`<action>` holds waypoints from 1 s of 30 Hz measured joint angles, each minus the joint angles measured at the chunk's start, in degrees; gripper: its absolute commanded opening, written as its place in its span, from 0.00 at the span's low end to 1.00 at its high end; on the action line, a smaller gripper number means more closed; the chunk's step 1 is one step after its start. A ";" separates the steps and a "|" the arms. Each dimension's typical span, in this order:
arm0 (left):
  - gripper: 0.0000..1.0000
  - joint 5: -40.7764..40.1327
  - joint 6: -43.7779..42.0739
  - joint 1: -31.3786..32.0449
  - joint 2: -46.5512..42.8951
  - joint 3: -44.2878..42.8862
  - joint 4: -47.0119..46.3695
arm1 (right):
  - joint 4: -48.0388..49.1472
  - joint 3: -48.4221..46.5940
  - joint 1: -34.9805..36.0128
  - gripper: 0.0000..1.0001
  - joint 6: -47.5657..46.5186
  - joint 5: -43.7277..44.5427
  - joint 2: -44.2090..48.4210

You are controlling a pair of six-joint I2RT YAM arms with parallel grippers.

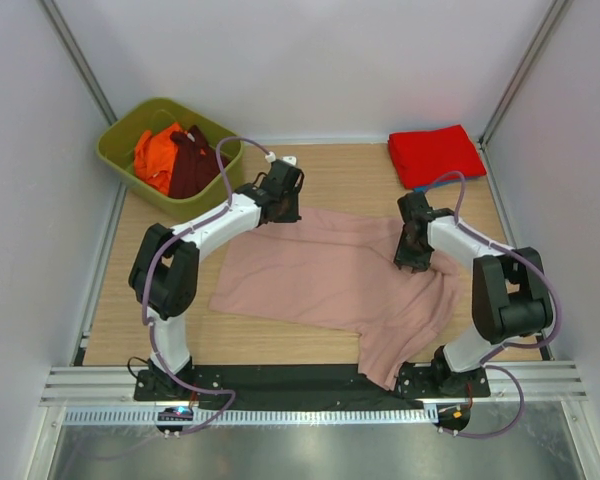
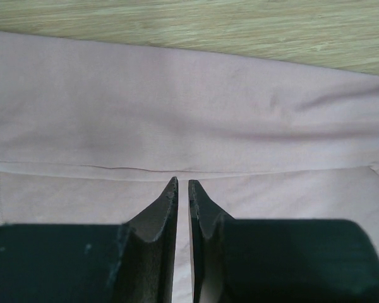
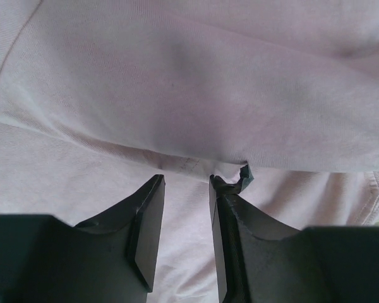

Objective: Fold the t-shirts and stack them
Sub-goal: Fold the tshirt

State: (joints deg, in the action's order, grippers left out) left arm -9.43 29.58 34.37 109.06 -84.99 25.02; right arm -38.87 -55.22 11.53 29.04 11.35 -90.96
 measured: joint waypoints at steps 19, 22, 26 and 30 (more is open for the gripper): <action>0.12 0.07 -0.04 0.00 0.00 0.07 -0.02 | 3.17 1.31 0.31 0.04 -1.77 2.91 -2.54; 0.12 0.07 -0.04 0.00 0.00 0.07 -0.02 | 2.10 0.63 0.35 0.01 -1.97 2.93 -2.49; 0.11 0.07 -0.07 0.00 0.00 0.07 -0.02 | -0.76 -1.01 0.63 0.01 -2.01 1.51 -1.07; 0.11 0.07 -0.11 0.00 0.00 0.07 -0.02 | -4.46 -3.08 0.63 0.01 -2.19 -2.01 1.95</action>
State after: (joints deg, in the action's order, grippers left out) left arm -9.37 29.47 34.37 109.06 -84.93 24.99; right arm -43.33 -58.30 12.16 26.85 9.34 -89.01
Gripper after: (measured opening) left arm 0.115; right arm 0.035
